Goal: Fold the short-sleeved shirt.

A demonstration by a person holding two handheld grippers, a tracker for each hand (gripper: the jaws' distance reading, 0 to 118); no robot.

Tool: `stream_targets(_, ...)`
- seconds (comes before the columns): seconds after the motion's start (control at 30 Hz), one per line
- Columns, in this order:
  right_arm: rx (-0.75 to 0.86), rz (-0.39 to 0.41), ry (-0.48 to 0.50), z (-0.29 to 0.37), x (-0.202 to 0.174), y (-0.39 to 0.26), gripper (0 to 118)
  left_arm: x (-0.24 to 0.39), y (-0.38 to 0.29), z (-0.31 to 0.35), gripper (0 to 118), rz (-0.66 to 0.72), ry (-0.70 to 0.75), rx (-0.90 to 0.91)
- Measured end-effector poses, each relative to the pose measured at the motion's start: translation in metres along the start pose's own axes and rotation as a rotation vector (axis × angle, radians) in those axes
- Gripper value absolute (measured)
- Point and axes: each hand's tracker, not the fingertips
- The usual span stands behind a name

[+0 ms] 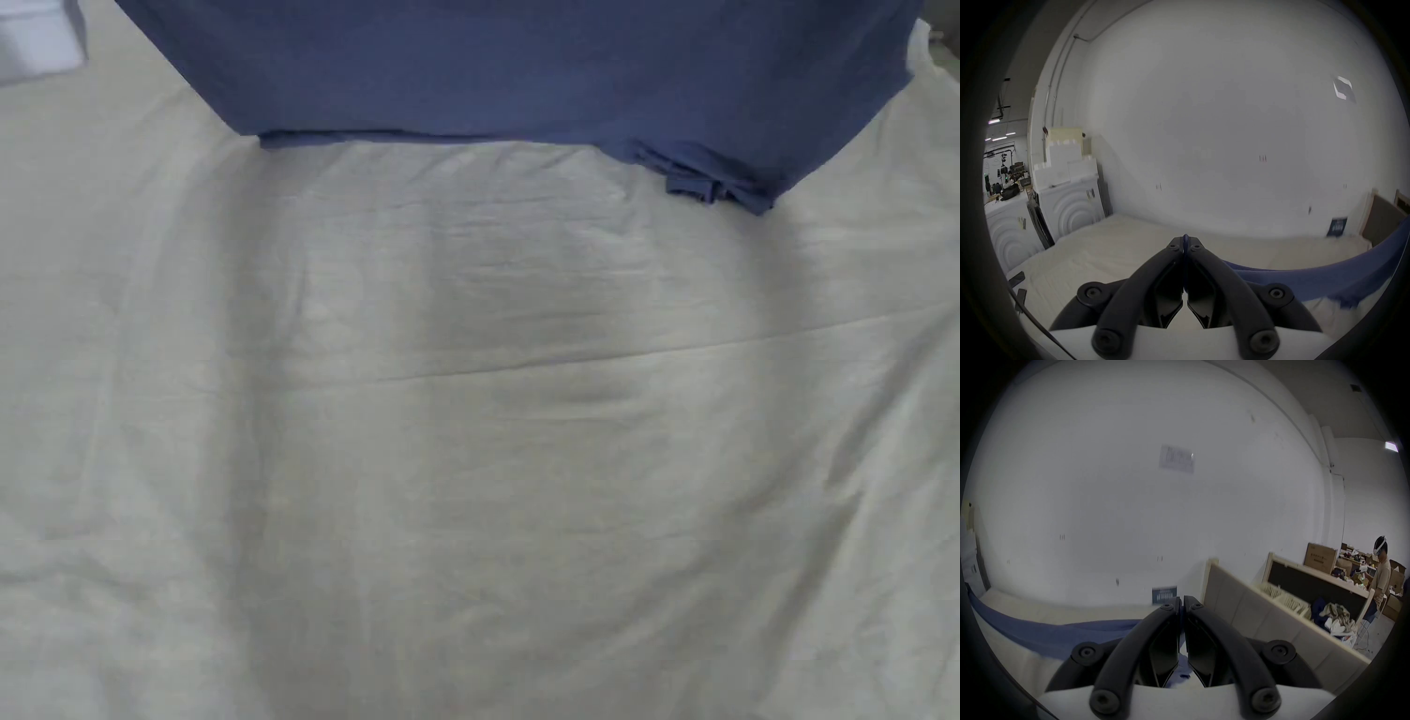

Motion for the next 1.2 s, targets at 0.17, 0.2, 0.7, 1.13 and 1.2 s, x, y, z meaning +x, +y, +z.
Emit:
stream_targets(0.17,-0.18,-0.009,0.003,0.0,0.009,-0.102,2,-0.01,-0.096,0.018,0,-0.059,-0.017,-0.16)
stream_targets(0.2,-0.209,-0.02,0.003,0.003,0.012,-0.124,2,-0.013,-0.115,0.025,0,-0.067,-0.023,-0.188)
stream_targets(0.7,-0.573,0.068,0.063,0.152,0.062,-0.37,2,-0.11,-0.306,0.213,0,-0.133,-0.079,-0.412)
stream_targets(1.13,-0.59,0.052,0.196,0.269,0.144,-0.416,2,-0.188,-0.349,0.342,0,-0.187,-0.169,-0.499)
stream_targets(1.2,-0.616,0.033,0.205,0.276,0.154,-0.424,2,-0.195,-0.357,0.351,0,-0.155,-0.169,-0.532)
